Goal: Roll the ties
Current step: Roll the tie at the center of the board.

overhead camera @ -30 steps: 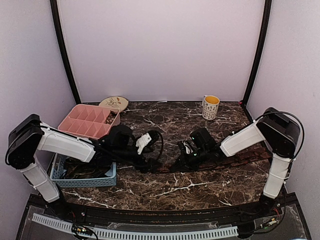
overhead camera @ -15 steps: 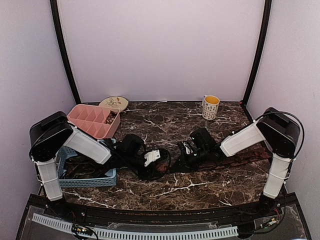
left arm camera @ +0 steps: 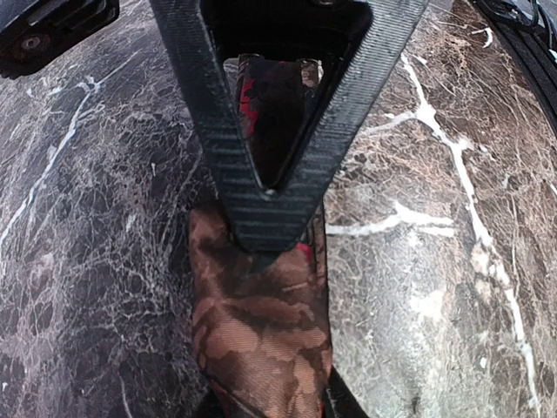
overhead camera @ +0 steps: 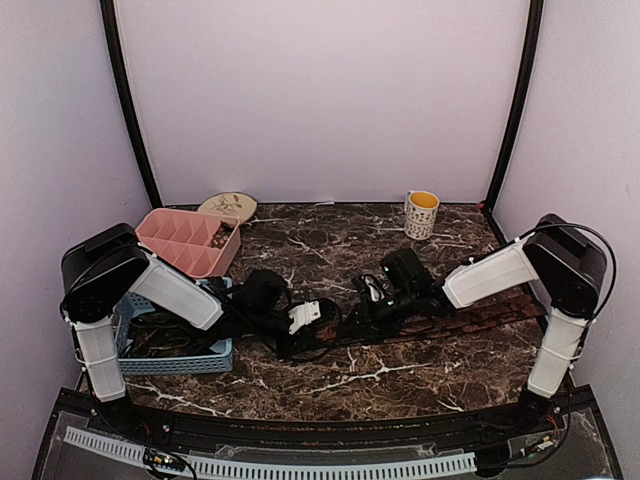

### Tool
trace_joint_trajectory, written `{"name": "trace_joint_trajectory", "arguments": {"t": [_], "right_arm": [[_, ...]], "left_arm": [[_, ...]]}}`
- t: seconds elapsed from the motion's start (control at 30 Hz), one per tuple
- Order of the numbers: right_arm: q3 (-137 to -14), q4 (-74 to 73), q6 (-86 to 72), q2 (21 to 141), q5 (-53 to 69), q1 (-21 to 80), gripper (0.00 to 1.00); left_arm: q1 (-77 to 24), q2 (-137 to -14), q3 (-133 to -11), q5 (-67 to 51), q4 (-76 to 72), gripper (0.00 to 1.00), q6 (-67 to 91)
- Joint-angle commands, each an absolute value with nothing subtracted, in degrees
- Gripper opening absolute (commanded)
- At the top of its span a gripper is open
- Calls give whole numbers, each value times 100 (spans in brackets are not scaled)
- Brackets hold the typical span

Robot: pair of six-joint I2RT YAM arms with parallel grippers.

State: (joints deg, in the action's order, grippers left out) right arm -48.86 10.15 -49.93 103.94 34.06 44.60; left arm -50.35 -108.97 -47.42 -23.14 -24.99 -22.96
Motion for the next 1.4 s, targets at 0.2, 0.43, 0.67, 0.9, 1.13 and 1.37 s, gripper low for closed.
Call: {"name": "trace_joint_trajectory", "arguments": {"t": [0.2, 0.43, 0.67, 0.9, 1.13, 1.37], "right_arm": [[-4735, 844, -4896, 10577, 3343, 4377, 0], [-4719, 784, -4856, 10734, 3224, 4376, 0], [-4661, 727, -4878, 10527, 3208, 4376, 0], [-4885, 347, -4639, 9876, 3078, 4376, 29], [-4979, 548, -4693, 9662, 3216, 4453, 26], [-5225, 1016, -4944, 10244, 3640, 4701, 13]], "left_arm": [[-5001, -10633, -4491, -2151, -2633, 50, -2134], [-5080, -10724, -4678, -2369, -2906, 63, -1981], [-5186, -11028, -4802, -2475, -2990, 37, -2150], [-5177, -11069, -4787, -2525, -2729, 25, -2238], [-5152, -11152, -4873, -2511, -2543, 26, -2209], [-5081, -11180, -4928, -2617, -2496, 26, -2102]]}}
